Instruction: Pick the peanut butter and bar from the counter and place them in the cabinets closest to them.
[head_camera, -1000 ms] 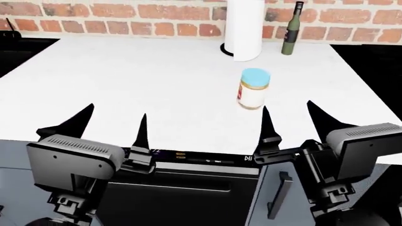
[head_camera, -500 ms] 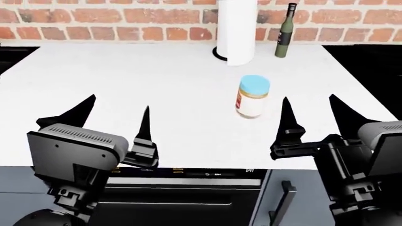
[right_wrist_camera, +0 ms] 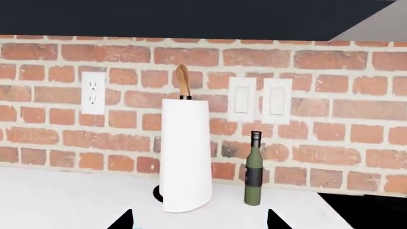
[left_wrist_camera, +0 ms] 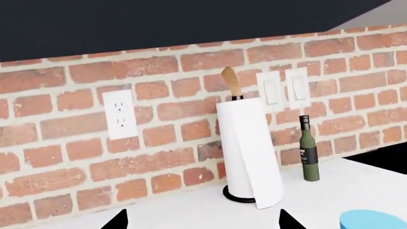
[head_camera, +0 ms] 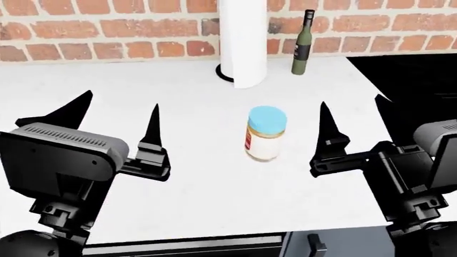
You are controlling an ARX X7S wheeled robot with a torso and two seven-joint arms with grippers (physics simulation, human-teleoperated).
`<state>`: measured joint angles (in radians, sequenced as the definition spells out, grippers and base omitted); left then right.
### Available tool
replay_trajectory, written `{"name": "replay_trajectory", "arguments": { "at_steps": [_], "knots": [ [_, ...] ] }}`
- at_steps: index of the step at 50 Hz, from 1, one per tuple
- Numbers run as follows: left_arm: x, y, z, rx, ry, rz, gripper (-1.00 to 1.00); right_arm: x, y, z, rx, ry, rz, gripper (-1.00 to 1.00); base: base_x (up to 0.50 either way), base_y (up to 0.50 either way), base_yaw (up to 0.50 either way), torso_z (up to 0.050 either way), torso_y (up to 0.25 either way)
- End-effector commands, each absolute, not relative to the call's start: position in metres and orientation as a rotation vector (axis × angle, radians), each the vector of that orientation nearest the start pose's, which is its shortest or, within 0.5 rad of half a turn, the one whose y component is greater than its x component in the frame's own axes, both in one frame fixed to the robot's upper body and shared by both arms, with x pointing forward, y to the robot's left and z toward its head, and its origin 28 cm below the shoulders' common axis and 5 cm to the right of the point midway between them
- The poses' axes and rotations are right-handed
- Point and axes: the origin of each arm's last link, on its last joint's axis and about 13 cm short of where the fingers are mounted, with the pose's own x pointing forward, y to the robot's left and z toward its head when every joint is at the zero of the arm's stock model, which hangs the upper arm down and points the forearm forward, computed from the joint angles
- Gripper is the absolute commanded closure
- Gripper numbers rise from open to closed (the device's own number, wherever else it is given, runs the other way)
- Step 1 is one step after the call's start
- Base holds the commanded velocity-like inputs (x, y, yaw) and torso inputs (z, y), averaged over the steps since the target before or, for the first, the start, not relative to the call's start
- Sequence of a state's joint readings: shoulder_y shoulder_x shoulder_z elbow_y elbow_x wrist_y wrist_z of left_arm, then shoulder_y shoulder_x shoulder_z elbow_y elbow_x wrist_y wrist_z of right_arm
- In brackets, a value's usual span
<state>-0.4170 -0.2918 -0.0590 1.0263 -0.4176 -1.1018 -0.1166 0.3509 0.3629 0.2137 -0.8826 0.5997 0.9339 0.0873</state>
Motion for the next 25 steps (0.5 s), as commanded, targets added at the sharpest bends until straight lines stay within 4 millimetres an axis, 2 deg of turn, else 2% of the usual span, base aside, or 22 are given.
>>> {"name": "replay_trajectory", "arguments": {
  "at_steps": [1, 6, 11, 15, 21, 25],
  "knots": [
    [0.187, 0.23, 0.221, 0.143, -0.314, -0.151, -1.0, 0.2, -0.147, 0.219, -0.056, -0.289, 0.195, -1.0, 0.5, -0.03, 0.0, 0.05, 0.0],
    [0.186, 0.231, 0.222, 0.147, -0.305, -0.159, -1.0, 0.199, -0.149, 0.225, -0.066, -0.283, 0.19, -1.0, 0.46, -0.03, 0.0, 0.05, 0.0],
    [0.185, 0.232, 0.221, 0.153, -0.292, -0.159, -1.0, 0.197, -0.149, 0.227, -0.073, -0.28, 0.199, -1.0, 0.07, 0.0, 0.0, 0.05, 0.0],
    [0.184, 0.231, 0.221, 0.161, -0.286, -0.162, -1.0, 0.197, -0.149, 0.228, -0.073, -0.282, 0.207, -1.0, 0.32, 0.01, 0.0, 0.047, 0.0],
    [0.184, 0.232, 0.222, 0.165, -0.285, -0.163, -1.0, 0.196, -0.149, 0.229, -0.057, -0.276, 0.223, -1.0, 0.16, -0.01, 0.49, 0.044, 0.0],
    [0.184, 0.231, 0.222, 0.166, -0.286, -0.165, -1.0, 0.196, -0.152, 0.231, -0.04, -0.277, 0.205, -1.0, 0.0, 0.0, 0.0, 0.044, 0.0]
  ]
}}
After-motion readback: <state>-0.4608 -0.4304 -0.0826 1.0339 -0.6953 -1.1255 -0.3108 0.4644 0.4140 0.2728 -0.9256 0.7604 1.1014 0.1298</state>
